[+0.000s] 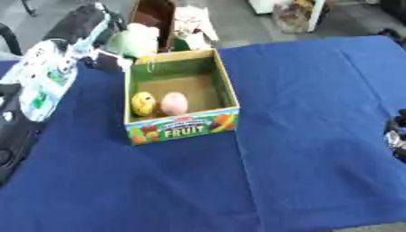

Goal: Pick up objects on the table and place them in the box.

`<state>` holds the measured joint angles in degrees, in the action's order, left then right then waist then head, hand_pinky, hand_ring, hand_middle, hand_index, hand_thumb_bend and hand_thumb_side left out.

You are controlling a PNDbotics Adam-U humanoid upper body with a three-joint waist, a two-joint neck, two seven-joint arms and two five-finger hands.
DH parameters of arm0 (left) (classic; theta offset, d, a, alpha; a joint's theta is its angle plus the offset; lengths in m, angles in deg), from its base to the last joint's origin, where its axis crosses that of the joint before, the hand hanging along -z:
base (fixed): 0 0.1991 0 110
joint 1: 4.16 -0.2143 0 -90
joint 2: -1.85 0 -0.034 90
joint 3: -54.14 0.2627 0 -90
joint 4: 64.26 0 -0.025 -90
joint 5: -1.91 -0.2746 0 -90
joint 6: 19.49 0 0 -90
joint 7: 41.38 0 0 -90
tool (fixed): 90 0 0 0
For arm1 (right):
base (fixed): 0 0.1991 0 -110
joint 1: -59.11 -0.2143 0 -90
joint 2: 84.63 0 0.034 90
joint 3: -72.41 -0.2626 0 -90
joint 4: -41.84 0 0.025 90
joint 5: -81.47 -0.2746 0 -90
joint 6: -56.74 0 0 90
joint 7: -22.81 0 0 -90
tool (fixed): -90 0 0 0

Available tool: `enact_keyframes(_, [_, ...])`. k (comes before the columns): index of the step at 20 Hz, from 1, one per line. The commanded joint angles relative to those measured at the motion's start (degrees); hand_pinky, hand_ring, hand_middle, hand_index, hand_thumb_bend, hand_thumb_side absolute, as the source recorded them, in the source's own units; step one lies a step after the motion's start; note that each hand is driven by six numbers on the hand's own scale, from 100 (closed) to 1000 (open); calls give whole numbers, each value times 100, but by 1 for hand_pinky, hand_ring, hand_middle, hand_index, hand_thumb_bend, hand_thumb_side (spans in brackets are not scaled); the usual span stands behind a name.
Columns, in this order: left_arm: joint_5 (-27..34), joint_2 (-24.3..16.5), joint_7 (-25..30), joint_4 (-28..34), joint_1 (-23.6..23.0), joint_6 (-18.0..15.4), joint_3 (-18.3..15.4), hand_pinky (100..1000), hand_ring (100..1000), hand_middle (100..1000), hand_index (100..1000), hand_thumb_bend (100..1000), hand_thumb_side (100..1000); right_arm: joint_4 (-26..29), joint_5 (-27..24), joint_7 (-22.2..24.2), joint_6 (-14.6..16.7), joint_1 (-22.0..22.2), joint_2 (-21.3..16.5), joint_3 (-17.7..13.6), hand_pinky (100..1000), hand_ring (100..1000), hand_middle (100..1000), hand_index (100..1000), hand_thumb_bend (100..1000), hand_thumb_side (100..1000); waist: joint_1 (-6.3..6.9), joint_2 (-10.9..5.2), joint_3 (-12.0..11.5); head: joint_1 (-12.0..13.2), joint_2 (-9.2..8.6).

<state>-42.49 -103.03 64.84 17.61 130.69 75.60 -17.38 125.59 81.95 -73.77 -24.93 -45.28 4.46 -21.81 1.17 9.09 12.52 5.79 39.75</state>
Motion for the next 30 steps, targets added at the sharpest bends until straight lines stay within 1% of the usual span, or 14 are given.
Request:
enact_keyframes(1, [109,-159,300,111,72,-187,155,516,269,234,416,368,168,49,12,17,10,-65,-119,-28,558,717,627,726,175,100,-12,-100,4,11,-31])
enact_keyframes(5, [274,-62,590,38,50,-382,312,523,303,271,446,445,166,51,8,23,12,-68,-111,-27,558,716,627,726,174,100,-14,-103,4,23,-47])
enact_keyframes(6, [307,-36,643,27,41,-414,336,535,351,327,495,552,163,52,7,22,12,-70,-108,-28,558,717,627,726,174,100,-17,-100,5,14,-43])
enact_keyframes(8, [369,7,710,16,18,-464,360,562,440,434,592,706,153,53,6,29,13,-66,-102,-22,558,717,627,726,175,100,-19,-94,2,13,-34])
enact_keyframes(9, [402,20,718,21,-2,-477,355,576,467,466,631,746,146,51,7,35,12,-67,-103,-18,558,716,627,726,175,100,-16,-91,-1,24,-38])
enact_keyframes(10, [429,28,718,26,-18,-483,349,614,531,539,705,816,108,50,7,36,12,-64,-102,-20,558,716,627,726,174,100,-17,-90,-1,22,-37])
enact_keyframes(13, [508,44,646,64,-87,-471,285,668,613,638,791,781,100,51,3,30,12,-63,-100,-25,558,716,627,726,174,100,-17,-87,-9,8,-35])
enact_keyframes(14, [550,45,610,93,-122,-461,261,686,648,687,817,804,100,52,3,32,12,-67,-99,-24,558,716,627,726,174,100,-15,-86,-10,9,-37])
enact_keyframes(16, [682,41,517,222,-231,-450,182,704,681,727,845,867,201,50,0,28,10,-59,-91,-30,558,716,627,726,174,100,-19,-84,-17,-13,-41])
enact_keyframes(20, [1195,19,-88,840,-638,-220,-252,690,651,696,827,916,287,48,-4,26,12,-56,-95,-36,558,716,627,726,174,100,-31,-72,-50,-31,-44])
enact_keyframes(24, [2160,53,-1090,1594,-1207,132,-847,667,616,654,795,875,253,51,-8,8,15,-59,-111,-54,558,716,627,726,174,100,-43,-64,-112,-62,-48])
enact_keyframes(25, [2410,52,-1320,1749,-1349,187,-975,664,613,652,792,758,275,51,-9,1,14,-54,-111,-61,557,716,626,726,181,100,-46,-66,-128,-75,-51])
enact_keyframes(26, [2615,39,-1502,1879,-1473,227,-1074,664,613,649,792,864,236,50,-9,-3,13,-54,-112,-64,557,716,627,726,174,100,-47,-66,-138,-80,-56])
enact_keyframes(30, [3209,91,-2115,2211,-2008,353,-1513,636,586,620,767,833,193,51,-12,-14,13,-49,-117,-77,558,716,627,726,174,100,-55,-65,-191,-113,-59])
